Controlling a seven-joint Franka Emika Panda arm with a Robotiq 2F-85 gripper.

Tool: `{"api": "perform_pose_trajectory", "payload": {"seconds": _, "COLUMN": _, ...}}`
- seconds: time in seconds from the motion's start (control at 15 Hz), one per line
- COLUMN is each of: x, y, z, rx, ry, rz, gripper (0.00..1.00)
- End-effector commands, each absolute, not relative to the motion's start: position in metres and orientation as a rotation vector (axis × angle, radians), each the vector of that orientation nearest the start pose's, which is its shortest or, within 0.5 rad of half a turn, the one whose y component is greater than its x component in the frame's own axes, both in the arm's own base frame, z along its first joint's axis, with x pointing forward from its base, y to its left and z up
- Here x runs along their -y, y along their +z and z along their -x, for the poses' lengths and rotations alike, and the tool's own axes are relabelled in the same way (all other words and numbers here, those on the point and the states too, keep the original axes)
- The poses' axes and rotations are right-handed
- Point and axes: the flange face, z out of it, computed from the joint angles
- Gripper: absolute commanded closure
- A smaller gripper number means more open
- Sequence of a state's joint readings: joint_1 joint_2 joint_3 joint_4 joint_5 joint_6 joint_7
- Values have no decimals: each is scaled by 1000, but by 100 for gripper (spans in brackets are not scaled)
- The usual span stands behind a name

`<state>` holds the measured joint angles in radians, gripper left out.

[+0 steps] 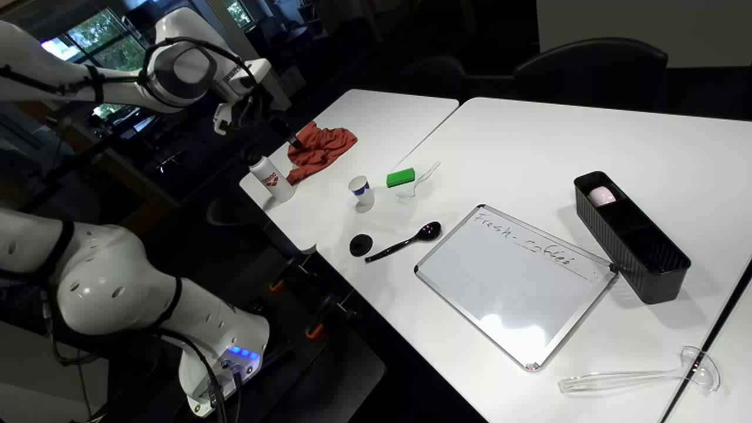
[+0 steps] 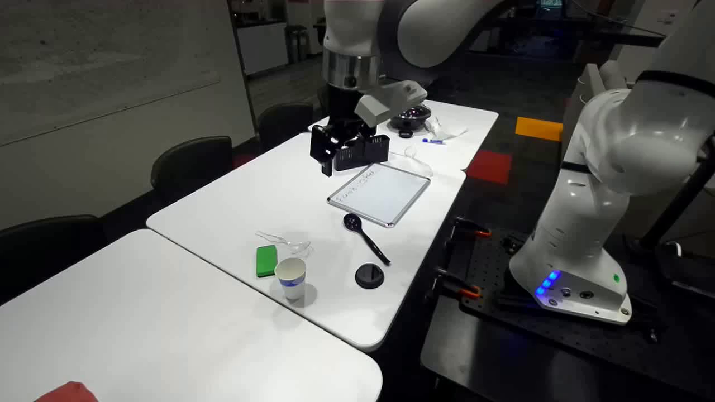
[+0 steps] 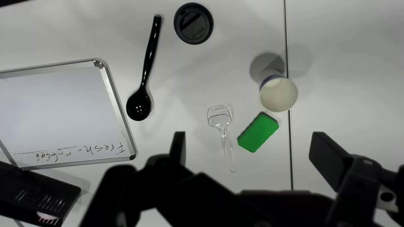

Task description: Put the black spoon in the cutlery stand

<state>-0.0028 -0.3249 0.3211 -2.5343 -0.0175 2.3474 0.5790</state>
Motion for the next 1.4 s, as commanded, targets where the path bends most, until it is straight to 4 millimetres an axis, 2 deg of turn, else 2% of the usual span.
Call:
{"api": "perform_pose_trajectory", "payload": {"seconds": 0.0, "x": -136, "y": 396, "z": -416, "rx": -410, "ry": -252, "rz": 3156, "gripper": 0}}
{"api": "perform_pose_trajectory", "payload": {"seconds": 0.27, "x": -136, "y": 396, "z": -416, "rx": -410, "ry": -251, "rz": 3156, "gripper": 0}}
{"api": "perform_pose_trajectory", "payload": {"seconds": 0.4, "x": -126, "y": 402, "z": -421, "rx": -443, "ry": -261, "rz": 3151, "gripper": 0}}
{"api": "perform_pose_trajectory", "payload": {"seconds": 0.67, "x": -70, "y": 429, "z": -440, "rx": -594, "ry": -251, "rz": 3071, "gripper": 0}}
{"api": "perform_pose_trajectory", "payload": {"seconds": 0.87, "x": -29, "y": 432, "z": -452, "rx": -684, "ry": -220, "rz": 3003, "gripper": 0}}
{"api": "perform_pose_trajectory", "payload": {"seconds": 1.0, "x": -11, "y": 416, "z": -457, "rx": -724, "ry": -221, "rz": 2982, "gripper": 0}}
{"api": "perform_pose_trajectory", "payload": {"seconds": 1.07, "x": -6, "y": 401, "z": -456, "rx": -698, "ry": -194, "rz": 2982, "gripper": 0}}
{"api": "perform_pose_trajectory", "payload": {"seconds": 1.33, "x": -3, "y": 329, "z": -451, "rx": -661, "ry": -187, "rz": 3016, "gripper": 0}}
